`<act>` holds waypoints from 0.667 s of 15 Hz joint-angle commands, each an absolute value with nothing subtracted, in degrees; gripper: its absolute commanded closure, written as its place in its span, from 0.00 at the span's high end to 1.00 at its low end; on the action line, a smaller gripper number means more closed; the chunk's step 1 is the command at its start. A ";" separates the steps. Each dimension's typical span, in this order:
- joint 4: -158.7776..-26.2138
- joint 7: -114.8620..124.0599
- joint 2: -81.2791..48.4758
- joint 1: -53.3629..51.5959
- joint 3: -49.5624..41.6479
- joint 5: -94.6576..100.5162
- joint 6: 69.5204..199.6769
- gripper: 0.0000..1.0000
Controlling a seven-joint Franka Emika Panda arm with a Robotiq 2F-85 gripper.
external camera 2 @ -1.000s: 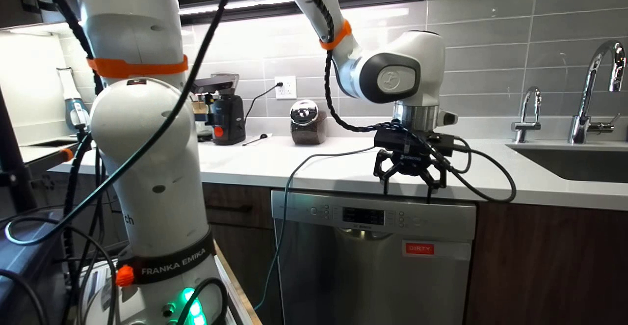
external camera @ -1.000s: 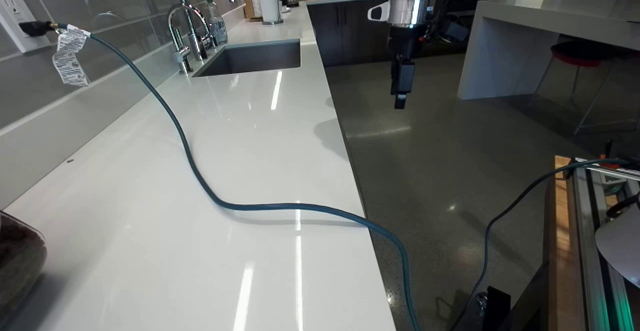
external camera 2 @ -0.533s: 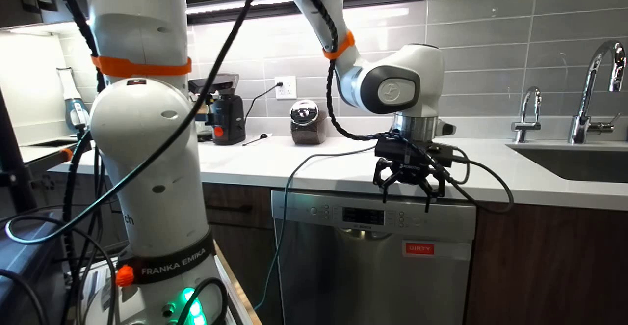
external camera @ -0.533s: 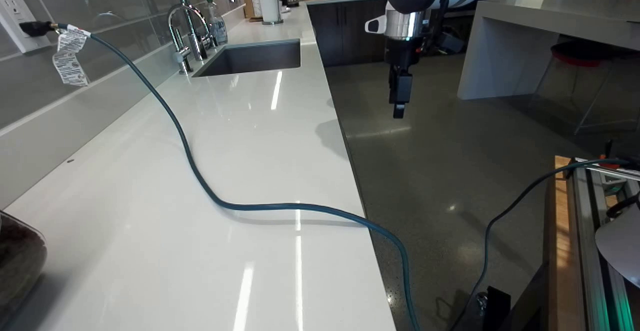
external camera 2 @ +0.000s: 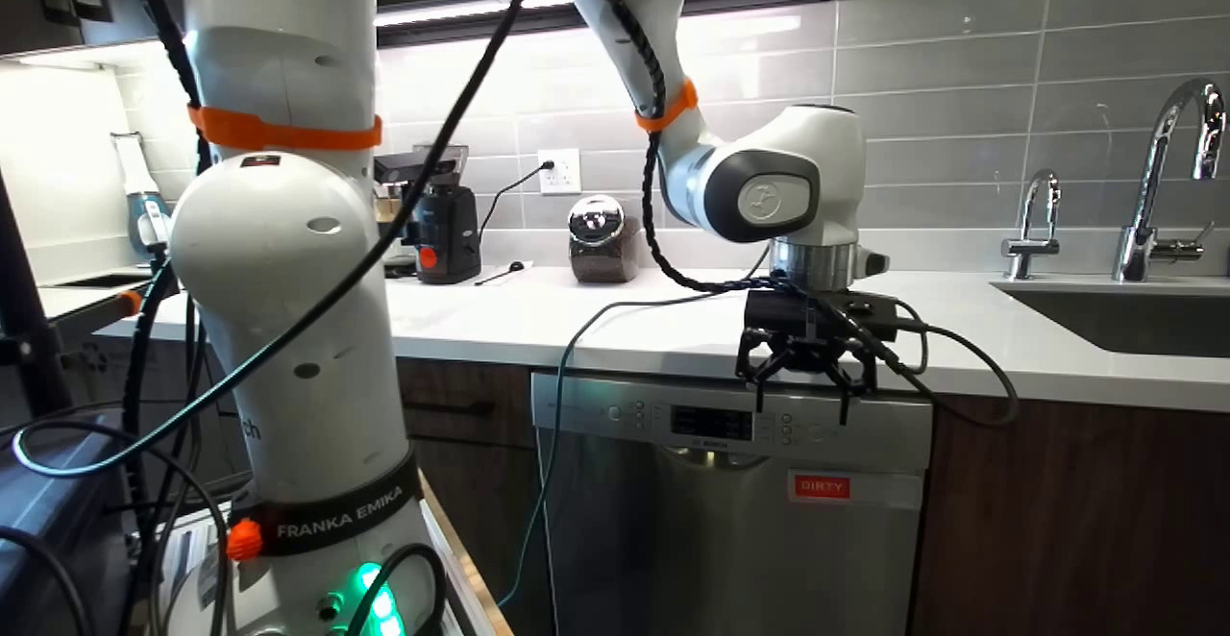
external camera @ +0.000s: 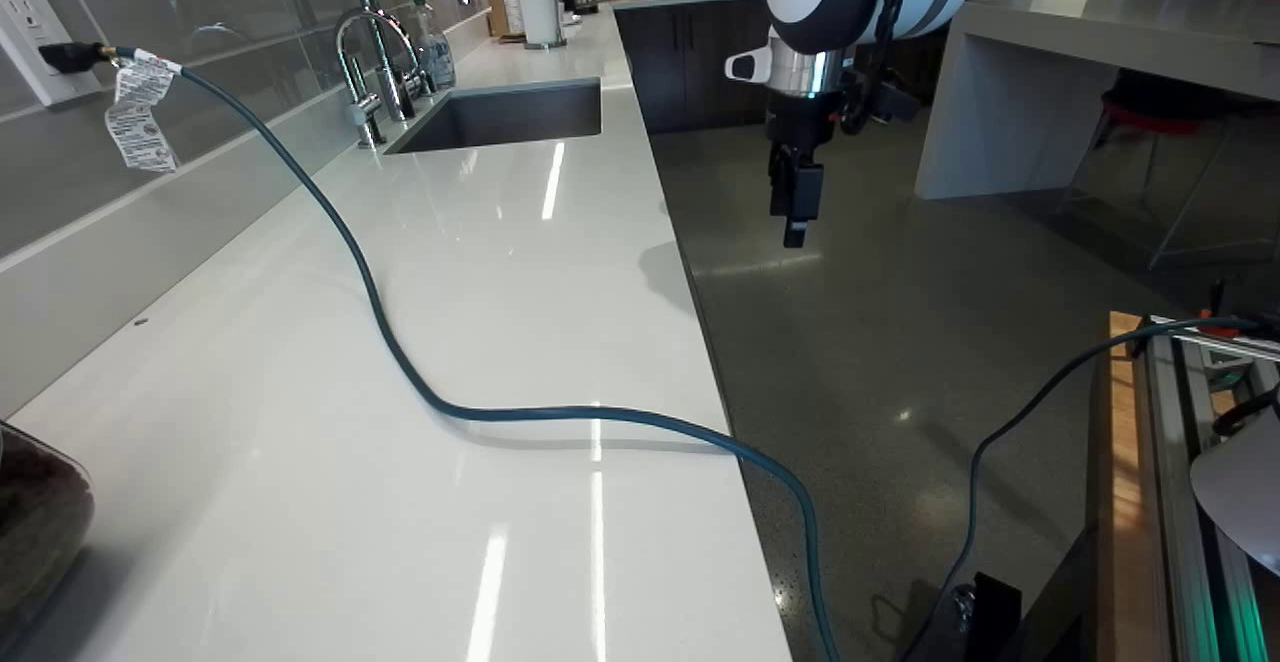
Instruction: Press the button on the object
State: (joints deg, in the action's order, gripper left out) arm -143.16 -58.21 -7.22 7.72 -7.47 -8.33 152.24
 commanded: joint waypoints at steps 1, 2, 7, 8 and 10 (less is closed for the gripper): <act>-143.52 -66.12 -10.65 10.53 -4.20 -12.59 159.08 1.00; -143.47 -67.90 -11.27 11.37 -3.15 -13.97 160.08 1.00; -142.68 -80.57 -14.31 16.60 3.32 -25.46 163.34 1.00; -142.29 -82.90 -14.90 17.73 4.56 -27.68 163.55 1.00; -141.48 -87.70 -16.01 19.65 6.68 -32.09 164.12 1.00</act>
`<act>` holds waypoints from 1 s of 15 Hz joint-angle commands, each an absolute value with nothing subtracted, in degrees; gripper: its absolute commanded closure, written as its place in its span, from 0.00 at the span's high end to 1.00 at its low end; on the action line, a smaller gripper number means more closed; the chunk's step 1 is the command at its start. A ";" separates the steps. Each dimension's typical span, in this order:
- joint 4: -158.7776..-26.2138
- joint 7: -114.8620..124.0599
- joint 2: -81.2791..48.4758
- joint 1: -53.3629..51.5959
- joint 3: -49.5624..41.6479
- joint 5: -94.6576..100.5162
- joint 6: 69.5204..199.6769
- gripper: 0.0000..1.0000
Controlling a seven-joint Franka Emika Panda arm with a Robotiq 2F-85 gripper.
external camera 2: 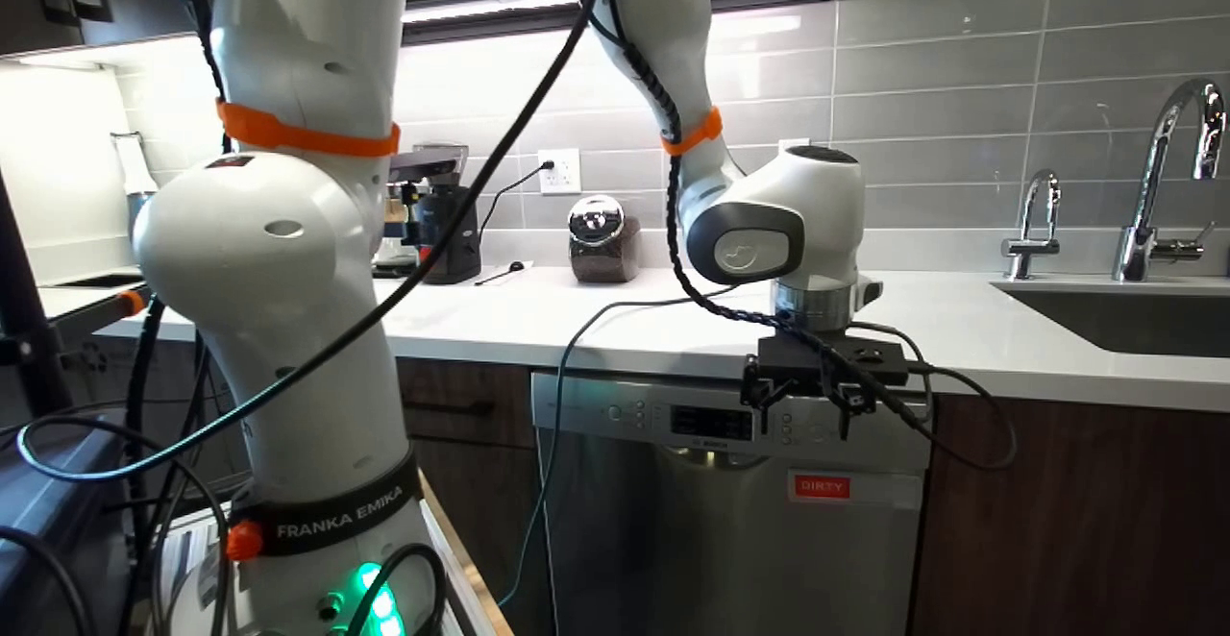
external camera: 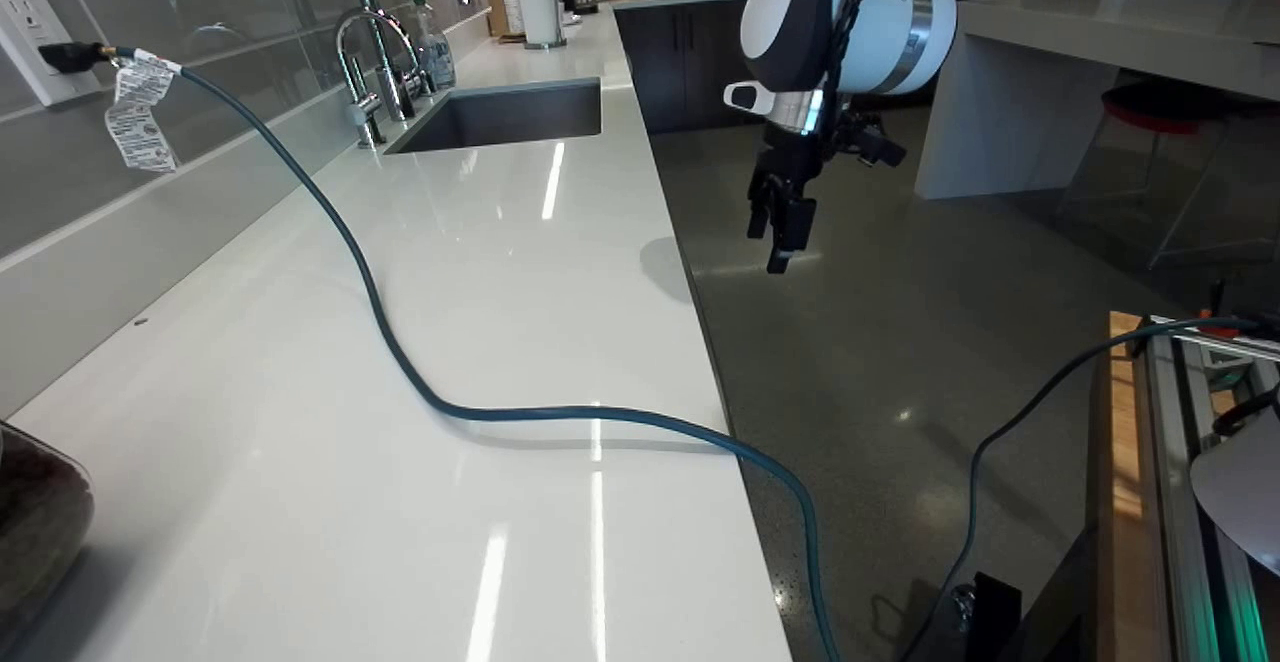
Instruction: Press the button on the object
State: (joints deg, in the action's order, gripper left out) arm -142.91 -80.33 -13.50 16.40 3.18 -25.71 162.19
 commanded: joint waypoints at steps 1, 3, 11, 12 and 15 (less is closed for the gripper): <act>-140.91 -89.52 -16.68 20.45 7.45 -33.75 164.20 0.98; -139.90 -92.99 -17.86 22.01 8.94 -36.77 164.24 0.83; -135.76 -102.29 -22.24 26.60 13.07 -44.24 164.55 0.15; -135.33 -103.05 -22.71 26.96 13.49 -44.88 164.59 0.08; -133.95 -104.86 -24.18 27.82 14.57 -46.23 164.66 0.00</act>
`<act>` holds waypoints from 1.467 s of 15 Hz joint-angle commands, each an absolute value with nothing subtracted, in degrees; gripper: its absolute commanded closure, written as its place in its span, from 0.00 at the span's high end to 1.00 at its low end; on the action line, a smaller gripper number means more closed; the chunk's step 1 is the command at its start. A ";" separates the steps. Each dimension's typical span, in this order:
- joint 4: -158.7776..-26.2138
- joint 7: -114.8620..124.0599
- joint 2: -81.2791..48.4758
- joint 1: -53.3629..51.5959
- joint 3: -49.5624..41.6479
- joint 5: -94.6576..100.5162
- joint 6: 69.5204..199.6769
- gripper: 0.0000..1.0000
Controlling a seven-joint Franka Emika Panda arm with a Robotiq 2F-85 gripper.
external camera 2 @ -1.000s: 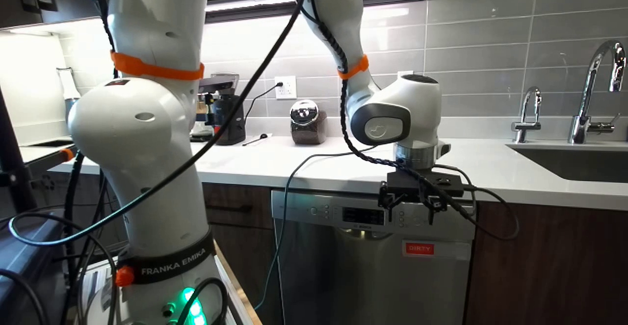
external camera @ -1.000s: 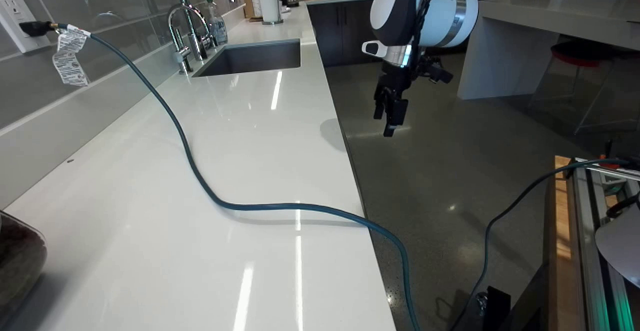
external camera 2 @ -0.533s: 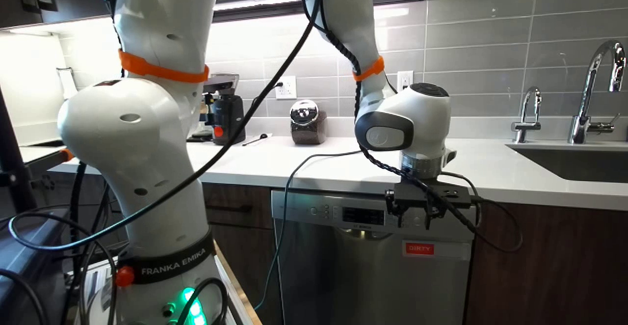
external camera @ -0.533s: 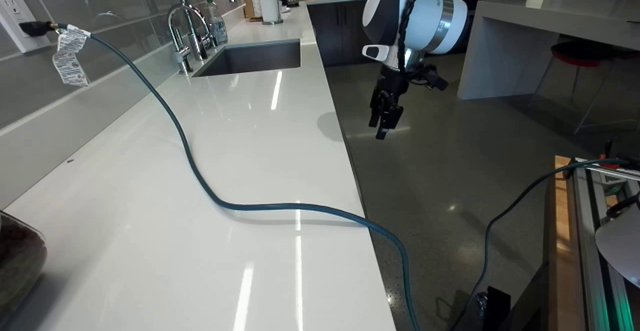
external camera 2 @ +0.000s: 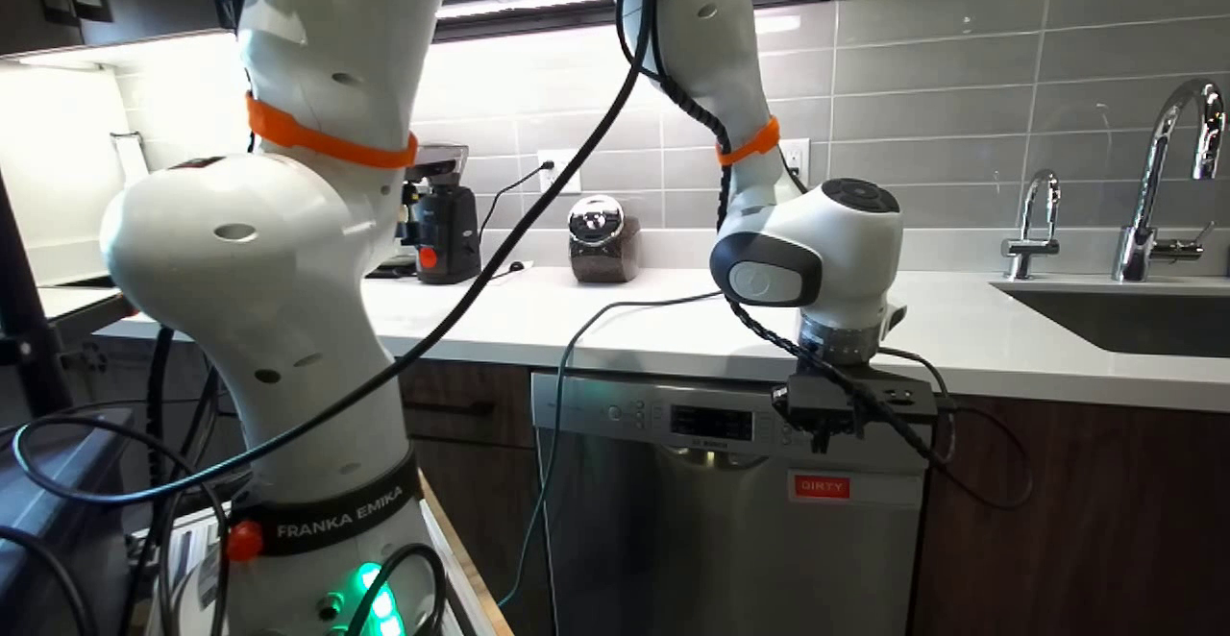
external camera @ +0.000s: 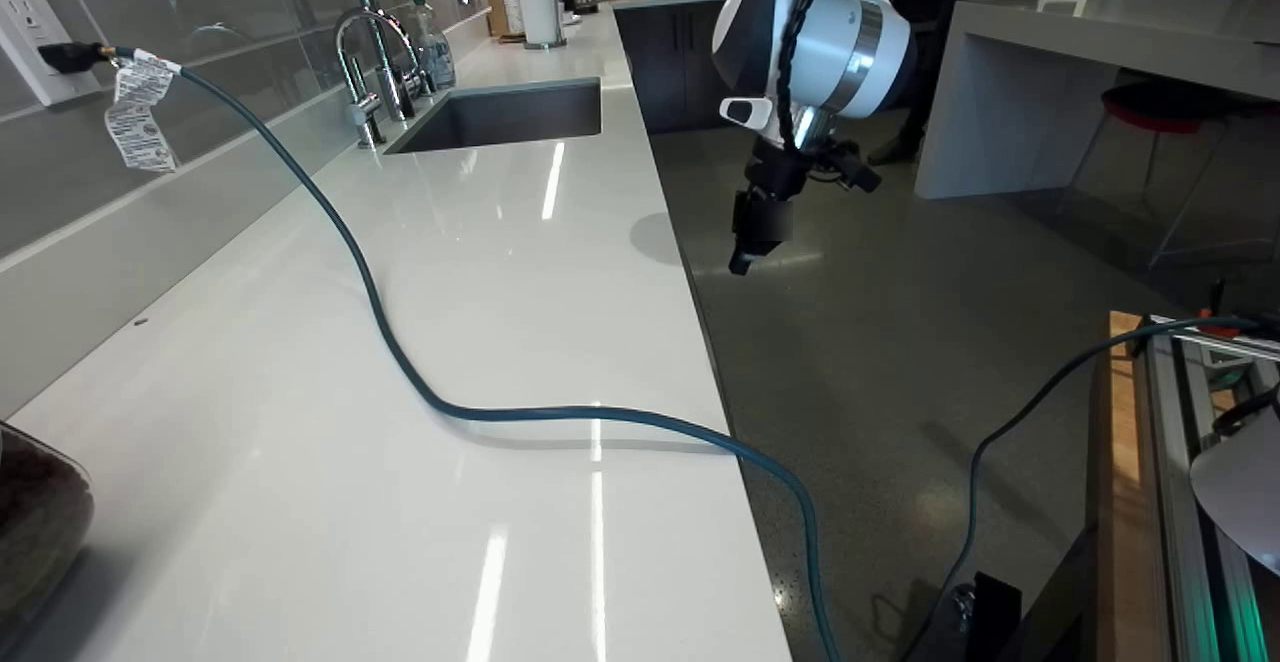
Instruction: Press the button on the object
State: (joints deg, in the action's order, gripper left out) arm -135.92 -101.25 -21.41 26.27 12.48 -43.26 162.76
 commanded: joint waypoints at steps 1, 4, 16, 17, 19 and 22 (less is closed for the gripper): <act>-133.49 -105.50 -24.66 28.17 15.05 -46.83 164.73 0.00; -132.30 -107.52 -25.99 29.27 16.51 -48.70 164.78 0.00; -129.17 -114.71 -29.53 32.56 20.96 -55.44 165.42 0.00; -129.05 -115.15 -29.71 32.66 21.19 -55.83 165.58 0.00; -128.67 -115.85 -30.07 32.91 21.61 -56.49 165.66 0.00; -128.17 -116.79 -30.57 33.06 22.07 -57.43 165.81 0.00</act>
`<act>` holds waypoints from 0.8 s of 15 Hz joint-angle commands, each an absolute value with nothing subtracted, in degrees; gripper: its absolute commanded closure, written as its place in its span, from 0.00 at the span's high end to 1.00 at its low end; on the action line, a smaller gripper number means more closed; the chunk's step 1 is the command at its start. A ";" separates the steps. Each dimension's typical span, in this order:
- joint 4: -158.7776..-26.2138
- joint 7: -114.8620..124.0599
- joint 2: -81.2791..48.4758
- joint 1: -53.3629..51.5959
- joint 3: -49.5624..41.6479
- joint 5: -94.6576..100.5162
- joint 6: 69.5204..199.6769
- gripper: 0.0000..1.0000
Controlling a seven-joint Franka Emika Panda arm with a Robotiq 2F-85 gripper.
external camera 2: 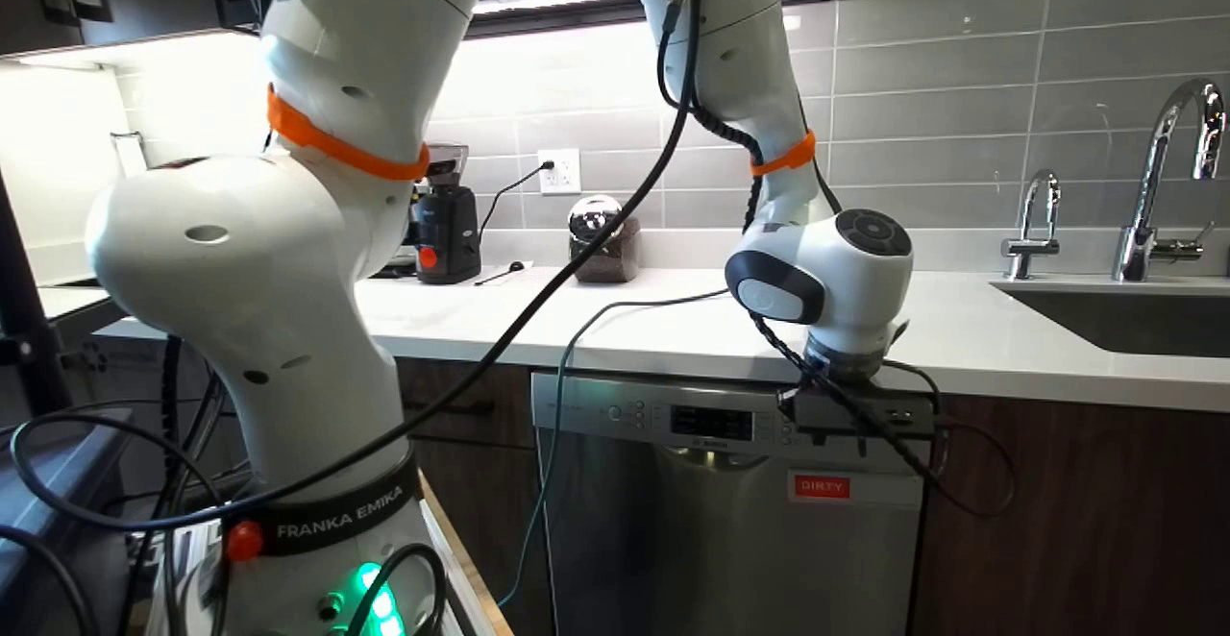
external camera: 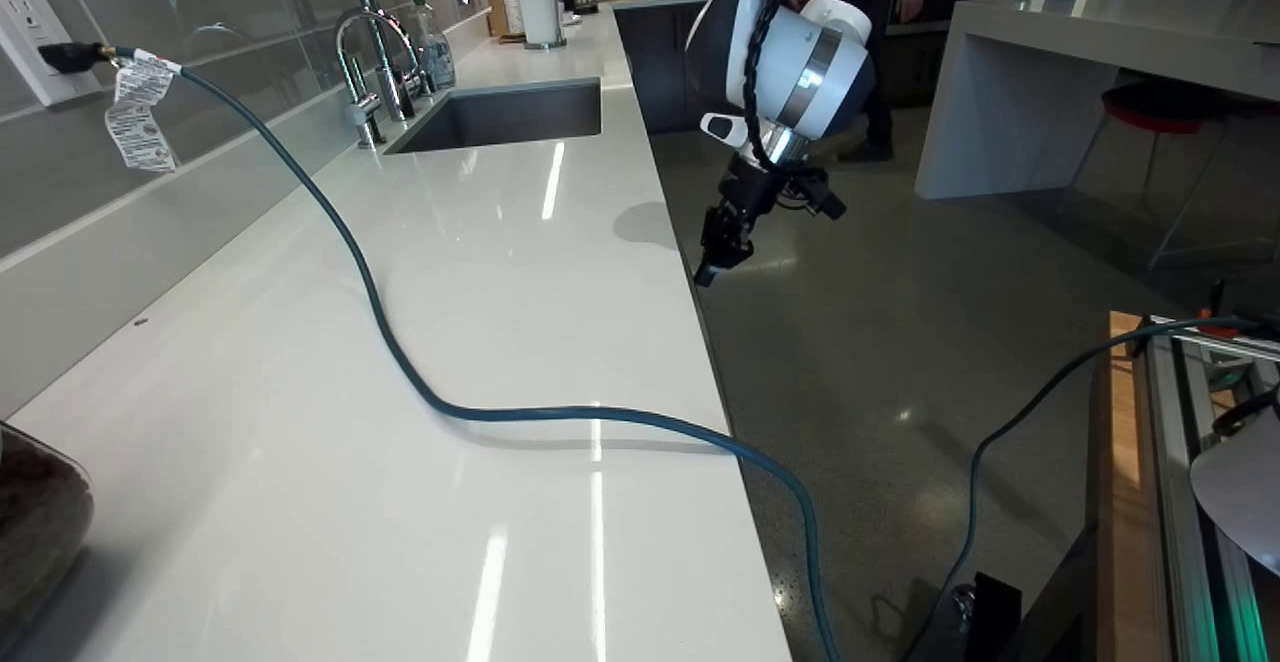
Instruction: Press the button on the object
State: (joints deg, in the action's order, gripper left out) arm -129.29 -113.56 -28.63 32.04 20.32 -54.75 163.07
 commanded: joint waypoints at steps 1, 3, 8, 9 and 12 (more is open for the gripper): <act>-128.03 -117.08 -30.75 33.13 22.18 -57.63 165.89 0.00; -127.83 -117.71 -31.00 33.40 22.44 -58.16 166.11 0.00; -127.51 -119.80 -31.56 34.04 23.85 -59.91 167.87 0.00; -127.50 -120.07 -31.59 34.17 24.11 -60.23 167.98 0.00; -127.51 -120.95 -31.60 34.70 24.73 -60.96 167.87 0.00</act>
